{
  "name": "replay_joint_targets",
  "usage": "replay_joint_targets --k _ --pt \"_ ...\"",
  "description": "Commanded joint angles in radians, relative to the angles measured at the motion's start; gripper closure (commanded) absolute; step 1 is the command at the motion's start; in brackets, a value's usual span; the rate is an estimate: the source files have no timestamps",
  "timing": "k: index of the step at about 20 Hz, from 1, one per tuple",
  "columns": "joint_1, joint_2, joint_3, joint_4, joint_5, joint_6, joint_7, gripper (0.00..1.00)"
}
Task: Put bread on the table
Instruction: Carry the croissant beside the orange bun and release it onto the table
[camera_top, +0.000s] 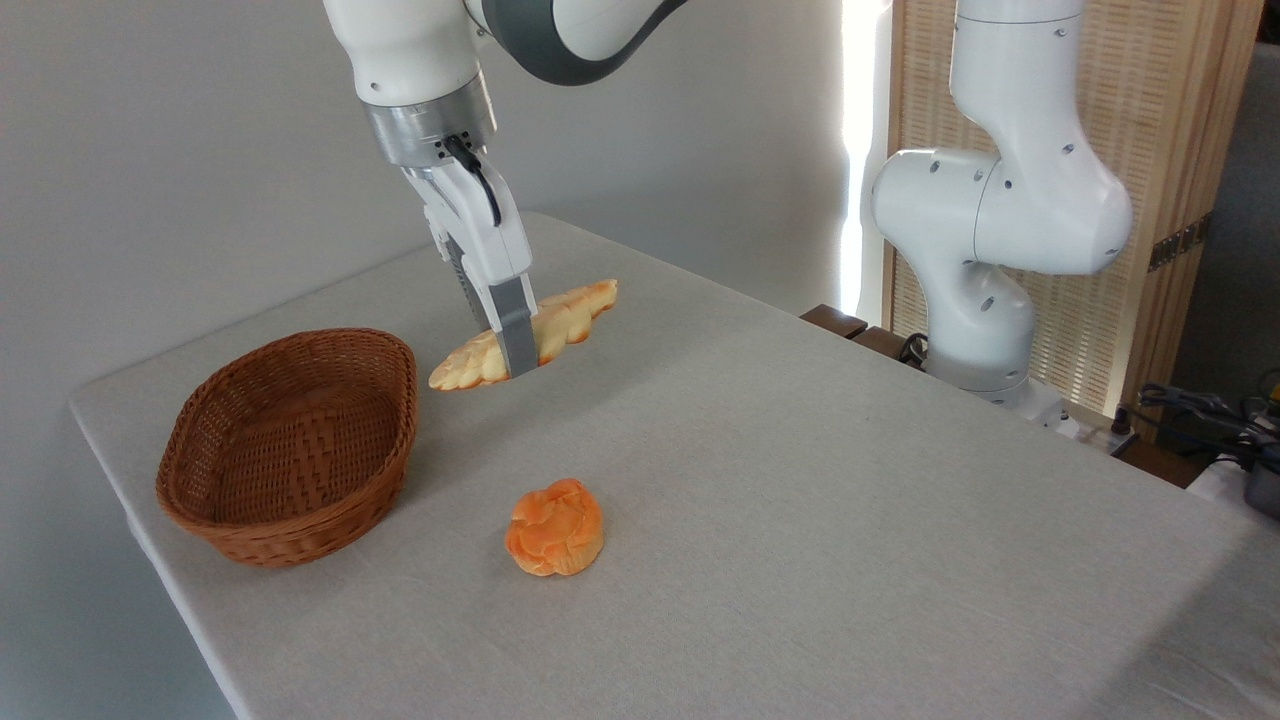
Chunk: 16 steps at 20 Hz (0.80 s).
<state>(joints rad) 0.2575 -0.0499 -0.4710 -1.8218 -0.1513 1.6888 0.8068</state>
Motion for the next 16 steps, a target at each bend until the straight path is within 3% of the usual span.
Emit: replay_joint_targets --k 1,11,16 --pt "0.000 -0.015 0.025 0.002 -0.014 -0.041 0.061 0.00" --pt "0.000 -0.011 0.029 0.027 -0.013 -0.040 0.065 0.00" --pt "0.000 0.019 0.071 0.136 -0.017 -0.034 0.057 0.00"
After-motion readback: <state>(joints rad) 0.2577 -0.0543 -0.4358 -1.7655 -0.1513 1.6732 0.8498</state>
